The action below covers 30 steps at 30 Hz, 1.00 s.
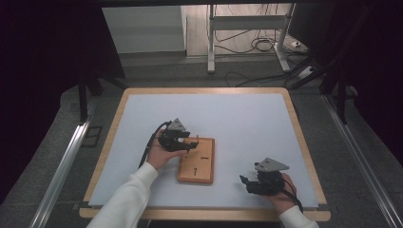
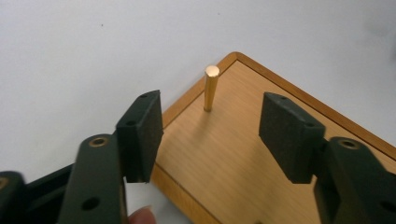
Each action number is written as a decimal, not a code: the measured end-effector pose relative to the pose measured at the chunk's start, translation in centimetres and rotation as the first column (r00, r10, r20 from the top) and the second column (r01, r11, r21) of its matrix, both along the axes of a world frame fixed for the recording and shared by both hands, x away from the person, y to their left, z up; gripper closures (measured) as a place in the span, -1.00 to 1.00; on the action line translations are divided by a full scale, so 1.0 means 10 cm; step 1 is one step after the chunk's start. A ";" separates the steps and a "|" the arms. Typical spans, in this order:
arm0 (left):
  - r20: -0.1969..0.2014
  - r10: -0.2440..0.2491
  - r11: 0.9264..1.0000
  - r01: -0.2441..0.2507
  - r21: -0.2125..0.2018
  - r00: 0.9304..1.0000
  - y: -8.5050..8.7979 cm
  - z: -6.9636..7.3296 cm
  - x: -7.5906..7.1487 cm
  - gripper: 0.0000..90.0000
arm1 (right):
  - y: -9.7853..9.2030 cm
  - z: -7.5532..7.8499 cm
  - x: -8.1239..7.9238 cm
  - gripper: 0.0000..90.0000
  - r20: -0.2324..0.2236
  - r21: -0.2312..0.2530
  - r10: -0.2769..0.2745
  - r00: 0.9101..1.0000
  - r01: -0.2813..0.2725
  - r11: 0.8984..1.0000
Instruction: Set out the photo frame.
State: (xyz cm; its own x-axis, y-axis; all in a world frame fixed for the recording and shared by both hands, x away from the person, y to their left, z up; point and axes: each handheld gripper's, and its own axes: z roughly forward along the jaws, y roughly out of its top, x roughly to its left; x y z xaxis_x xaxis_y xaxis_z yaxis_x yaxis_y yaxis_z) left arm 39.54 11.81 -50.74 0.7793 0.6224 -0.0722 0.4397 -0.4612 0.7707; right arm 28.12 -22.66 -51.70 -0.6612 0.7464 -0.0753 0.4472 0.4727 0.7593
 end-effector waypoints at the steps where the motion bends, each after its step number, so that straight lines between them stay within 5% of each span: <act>1: 0.001 -0.002 1.000 0.002 -0.003 1.000 -0.01 -0.01 0.02 -0.04 | 0.00 0.00 0.00 -0.42 0.001 0.000 -0.001 1.000 0.001 1.000; 12: -0.026 -0.037 0.999 0.037 -0.010 0.999 -0.15 -0.10 0.18 0.17 | 0.01 -0.03 0.01 -0.43 -0.007 -0.003 0.002 1.000 -0.002 1.000; 21: -0.023 -0.028 0.999 0.029 0.027 0.999 -0.20 -0.13 0.20 0.70 | 0.03 -0.02 0.00 -0.42 -0.008 -0.008 0.004 1.000 -0.004 1.000; 30: -0.065 -0.052 0.998 0.051 -0.020 0.996 -0.17 -0.14 0.24 0.87 | 0.03 -0.03 0.00 -0.42 -0.013 -0.007 0.001 1.000 -0.002 1.000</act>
